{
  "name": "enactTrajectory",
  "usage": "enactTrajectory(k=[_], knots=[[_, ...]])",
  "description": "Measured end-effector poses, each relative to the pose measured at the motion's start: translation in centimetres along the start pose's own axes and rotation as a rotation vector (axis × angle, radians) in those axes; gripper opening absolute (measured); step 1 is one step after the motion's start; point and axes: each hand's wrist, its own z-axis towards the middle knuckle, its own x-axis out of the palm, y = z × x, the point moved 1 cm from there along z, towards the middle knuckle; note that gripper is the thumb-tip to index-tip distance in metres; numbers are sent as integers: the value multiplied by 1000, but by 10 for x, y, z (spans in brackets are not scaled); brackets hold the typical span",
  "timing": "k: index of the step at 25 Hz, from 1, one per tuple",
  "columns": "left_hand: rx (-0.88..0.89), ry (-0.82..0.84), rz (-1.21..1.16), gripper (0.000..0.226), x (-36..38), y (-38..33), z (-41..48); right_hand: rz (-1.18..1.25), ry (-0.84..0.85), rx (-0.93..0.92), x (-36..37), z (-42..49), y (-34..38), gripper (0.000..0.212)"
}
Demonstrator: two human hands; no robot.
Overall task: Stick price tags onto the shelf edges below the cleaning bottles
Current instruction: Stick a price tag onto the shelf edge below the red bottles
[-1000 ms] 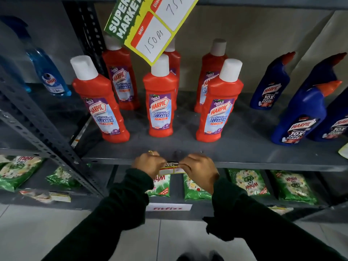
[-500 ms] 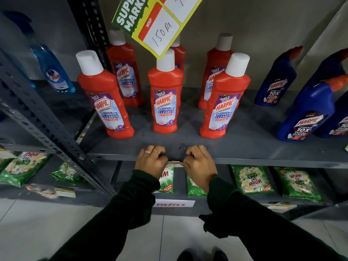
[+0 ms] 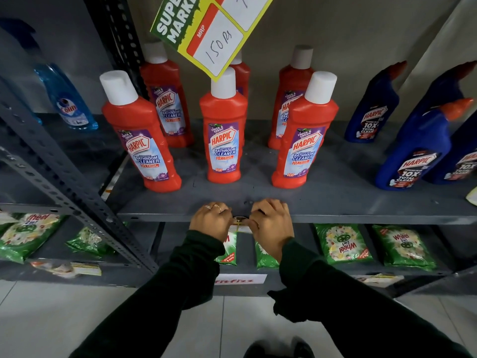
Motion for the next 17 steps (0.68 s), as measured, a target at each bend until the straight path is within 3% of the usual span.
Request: enactTrajectory(k=[4, 9, 14, 17], knots=[[-52, -19, 5, 24, -9, 1, 4, 36, 48, -6, -3, 4, 0, 14], [-346, 109, -206, 17, -21, 3, 13, 140, 161, 130, -10, 7, -2, 25], [-231, 138, -164, 25, -24, 0, 16, 121, 262, 194, -17, 13, -8, 42], [-184, 153, -128, 31, -21, 1, 15, 104, 298, 184, -19, 16, -7, 41]])
